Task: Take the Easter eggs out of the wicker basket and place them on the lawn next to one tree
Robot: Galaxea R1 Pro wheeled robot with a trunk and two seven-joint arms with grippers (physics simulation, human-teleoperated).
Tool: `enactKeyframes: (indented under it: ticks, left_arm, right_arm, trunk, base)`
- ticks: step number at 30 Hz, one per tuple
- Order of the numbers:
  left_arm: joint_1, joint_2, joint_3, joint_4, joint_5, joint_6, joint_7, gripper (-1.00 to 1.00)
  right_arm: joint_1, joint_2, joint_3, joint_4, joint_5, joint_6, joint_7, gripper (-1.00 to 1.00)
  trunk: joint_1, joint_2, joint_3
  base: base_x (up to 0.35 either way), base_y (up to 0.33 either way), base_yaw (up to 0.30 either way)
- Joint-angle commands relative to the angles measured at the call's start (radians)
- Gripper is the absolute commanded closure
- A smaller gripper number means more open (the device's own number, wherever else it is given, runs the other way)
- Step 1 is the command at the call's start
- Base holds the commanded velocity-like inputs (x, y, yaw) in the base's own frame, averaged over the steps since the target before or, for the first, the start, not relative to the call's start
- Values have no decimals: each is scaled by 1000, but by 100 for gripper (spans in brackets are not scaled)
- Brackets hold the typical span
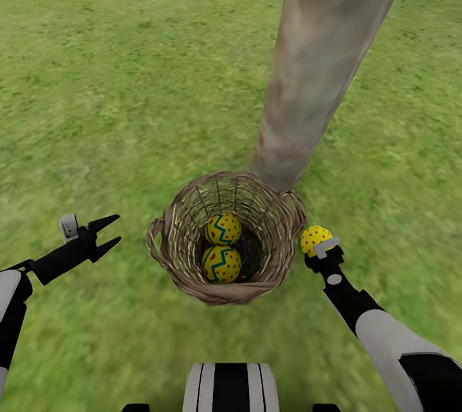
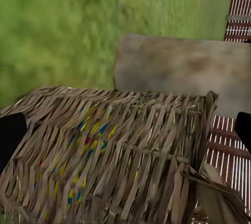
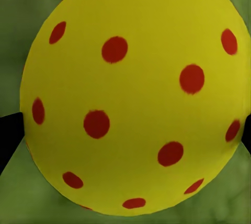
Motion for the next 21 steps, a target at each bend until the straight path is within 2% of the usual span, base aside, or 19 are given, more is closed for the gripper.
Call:
enactKeyframes:
  ticks: [1,2,3,7,21]
  left_arm:
    - [-1,0,1,1,-9,4,-9,-100]
    - [-1,0,1,1,-9,4,-9,-100]
    - [-1,0,1,1,-9,4,-9,-100]
    - [-1,0,1,1,-9,4,-9,-100]
    - [-1,0,1,1,-9,4,-9,-100]
  right_arm:
    - [0,-1,8,60,-4,0,-3,100]
    - [-1,-1,8,60,-4,0,-3,100]
    - [-1,-1,8,60,-4,0,-3,-100]
    - [0,-1,8,60,-4,0,-3,-100]
    - [0,-3,8,60,-4,0,-3,-100]
  trunk:
    - [0,0,-1]
    - [0,0,-1]
    - [0,0,-1]
    - [0,0,-1]
    - [-6,3,54]
  base:
    - [0,0,0]
    - [0,0,0]
    - [0,0,0]
    - [0,0,0]
    - [0,0,0]
